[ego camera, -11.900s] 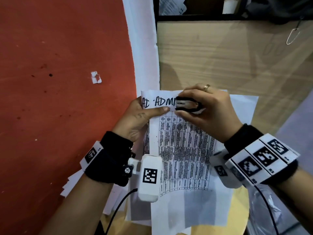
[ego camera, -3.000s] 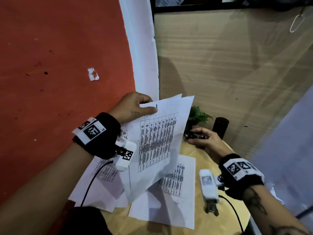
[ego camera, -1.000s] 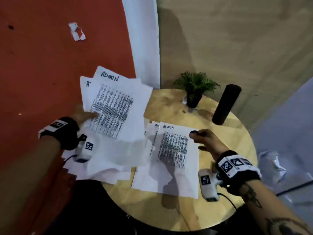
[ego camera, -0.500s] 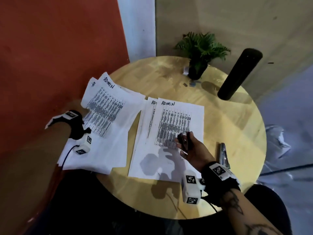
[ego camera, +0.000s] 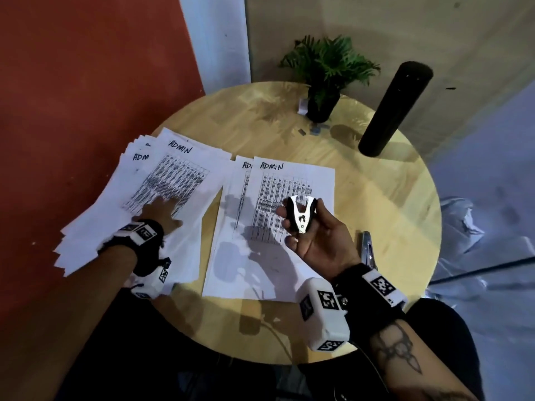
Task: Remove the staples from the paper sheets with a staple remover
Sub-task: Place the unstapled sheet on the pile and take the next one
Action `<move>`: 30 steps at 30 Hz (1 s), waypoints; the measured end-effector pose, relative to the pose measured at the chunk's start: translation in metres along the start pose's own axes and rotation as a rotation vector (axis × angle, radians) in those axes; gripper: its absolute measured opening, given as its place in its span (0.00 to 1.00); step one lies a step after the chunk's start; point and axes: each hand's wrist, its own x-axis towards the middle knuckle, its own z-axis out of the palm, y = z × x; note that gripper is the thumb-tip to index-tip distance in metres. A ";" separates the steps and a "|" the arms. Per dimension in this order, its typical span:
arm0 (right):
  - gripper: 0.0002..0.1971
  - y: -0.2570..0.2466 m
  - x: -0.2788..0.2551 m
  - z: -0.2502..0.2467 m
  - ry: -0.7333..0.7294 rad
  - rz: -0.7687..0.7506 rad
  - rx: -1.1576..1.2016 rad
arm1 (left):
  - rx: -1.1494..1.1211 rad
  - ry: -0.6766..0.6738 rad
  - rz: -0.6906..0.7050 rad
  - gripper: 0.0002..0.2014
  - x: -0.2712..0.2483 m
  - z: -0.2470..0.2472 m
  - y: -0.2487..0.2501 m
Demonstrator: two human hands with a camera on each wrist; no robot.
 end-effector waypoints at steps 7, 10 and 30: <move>0.18 0.001 -0.014 0.015 0.046 -0.034 -0.111 | -1.017 0.085 0.626 0.28 -0.135 -0.053 0.127; 0.21 0.004 -0.021 0.020 0.088 -0.037 -0.147 | -1.043 0.059 0.699 0.26 -0.158 -0.049 0.151; 0.17 0.031 0.002 -0.076 0.534 -0.017 -1.255 | -0.360 0.021 0.028 0.47 -0.059 0.051 0.141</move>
